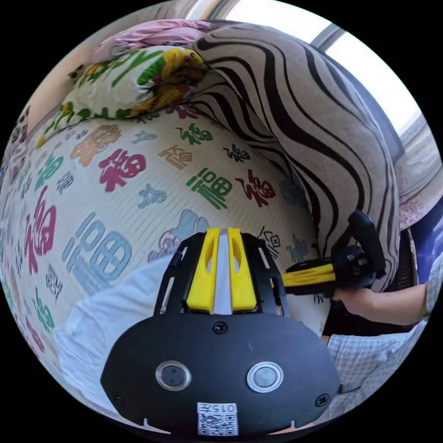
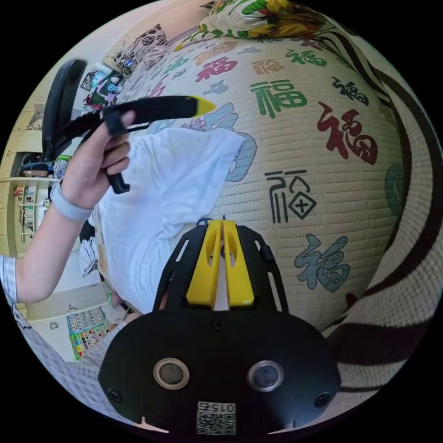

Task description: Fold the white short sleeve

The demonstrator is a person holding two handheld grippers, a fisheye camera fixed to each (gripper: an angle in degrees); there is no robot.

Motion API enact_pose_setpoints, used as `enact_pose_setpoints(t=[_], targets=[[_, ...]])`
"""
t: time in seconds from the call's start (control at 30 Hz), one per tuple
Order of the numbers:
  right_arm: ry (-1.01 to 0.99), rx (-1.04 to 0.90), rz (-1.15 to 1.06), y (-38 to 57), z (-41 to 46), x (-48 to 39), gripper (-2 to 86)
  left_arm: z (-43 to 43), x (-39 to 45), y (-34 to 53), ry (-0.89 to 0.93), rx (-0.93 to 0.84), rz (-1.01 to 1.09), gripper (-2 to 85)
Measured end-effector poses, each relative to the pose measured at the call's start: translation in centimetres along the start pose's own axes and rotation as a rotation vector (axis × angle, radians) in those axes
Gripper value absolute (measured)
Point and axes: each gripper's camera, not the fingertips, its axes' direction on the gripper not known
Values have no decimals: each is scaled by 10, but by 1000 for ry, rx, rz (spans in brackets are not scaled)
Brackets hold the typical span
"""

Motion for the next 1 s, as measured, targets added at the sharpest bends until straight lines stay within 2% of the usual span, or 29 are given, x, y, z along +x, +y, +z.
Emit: enact_pose_setpoints(t=[0.17,0.23,0.33,0.43,0.6,0.8,1.0], targets=[[80,-16,-156,-13,0,-90,1,-97,-82,148,-129,43,-347,28],[85,-27,-230,-25,13,-145,2,-144,-135,236,-285,43,-573,39],[60,-28,-310,-44,38,-221,2,-195,-202,337,-402,77,-822,65],[16,-18,-387,-68,70,-300,2,-222,-257,404,-391,144,-917,79],[-12,7,-509,-115,125,-428,5,-213,-293,437,-216,183,-799,59],[-14,21,-647,-176,174,-570,23,-186,-261,462,-23,127,-601,36],[1,-173,-820,-204,241,-680,66,-209,-260,531,37,211,-643,36]])
